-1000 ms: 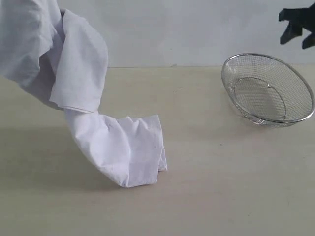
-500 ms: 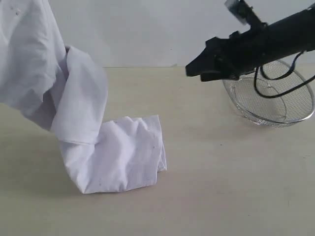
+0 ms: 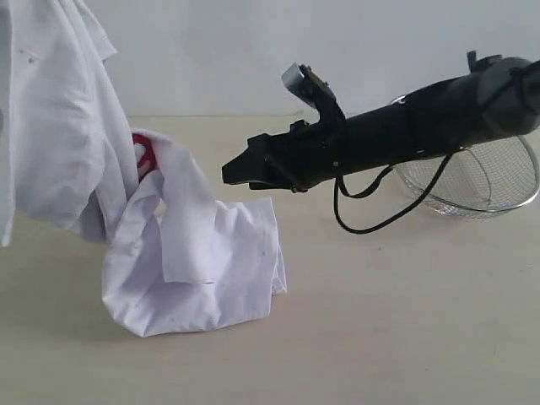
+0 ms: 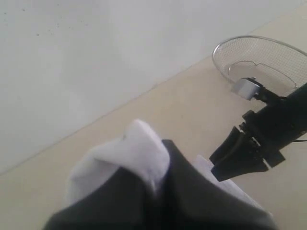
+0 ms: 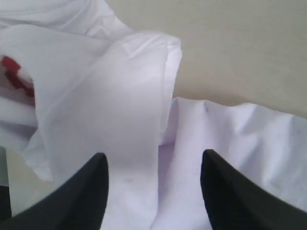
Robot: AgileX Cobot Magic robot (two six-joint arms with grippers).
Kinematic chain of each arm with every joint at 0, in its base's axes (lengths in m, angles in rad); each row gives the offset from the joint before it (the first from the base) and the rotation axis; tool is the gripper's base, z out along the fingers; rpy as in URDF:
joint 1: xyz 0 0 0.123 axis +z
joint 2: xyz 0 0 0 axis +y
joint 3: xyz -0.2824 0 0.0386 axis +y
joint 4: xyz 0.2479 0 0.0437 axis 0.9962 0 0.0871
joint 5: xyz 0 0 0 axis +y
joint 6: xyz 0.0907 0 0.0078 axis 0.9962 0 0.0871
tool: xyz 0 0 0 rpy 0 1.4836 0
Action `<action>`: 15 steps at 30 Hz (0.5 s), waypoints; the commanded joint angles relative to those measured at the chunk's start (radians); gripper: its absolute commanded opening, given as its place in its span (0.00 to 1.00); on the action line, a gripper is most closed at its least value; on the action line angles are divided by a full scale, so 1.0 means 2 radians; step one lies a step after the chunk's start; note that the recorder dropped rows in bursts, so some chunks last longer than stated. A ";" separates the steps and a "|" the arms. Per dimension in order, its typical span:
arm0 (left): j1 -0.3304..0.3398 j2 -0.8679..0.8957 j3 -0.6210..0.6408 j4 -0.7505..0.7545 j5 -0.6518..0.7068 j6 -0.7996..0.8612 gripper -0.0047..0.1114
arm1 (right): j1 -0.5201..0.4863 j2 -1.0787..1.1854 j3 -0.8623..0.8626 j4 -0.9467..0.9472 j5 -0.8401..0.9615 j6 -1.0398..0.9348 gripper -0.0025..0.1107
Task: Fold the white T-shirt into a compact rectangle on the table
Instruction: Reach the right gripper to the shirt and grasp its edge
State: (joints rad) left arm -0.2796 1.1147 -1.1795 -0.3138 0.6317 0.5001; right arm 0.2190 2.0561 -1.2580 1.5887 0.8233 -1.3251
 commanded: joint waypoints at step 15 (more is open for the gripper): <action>0.001 -0.006 0.000 -0.006 -0.002 0.003 0.08 | 0.032 0.041 -0.040 0.029 0.071 -0.058 0.48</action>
State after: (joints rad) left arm -0.2796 1.1124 -1.1779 -0.3138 0.6457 0.5020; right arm 0.2612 2.1378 -1.3336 1.6488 0.9687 -1.4026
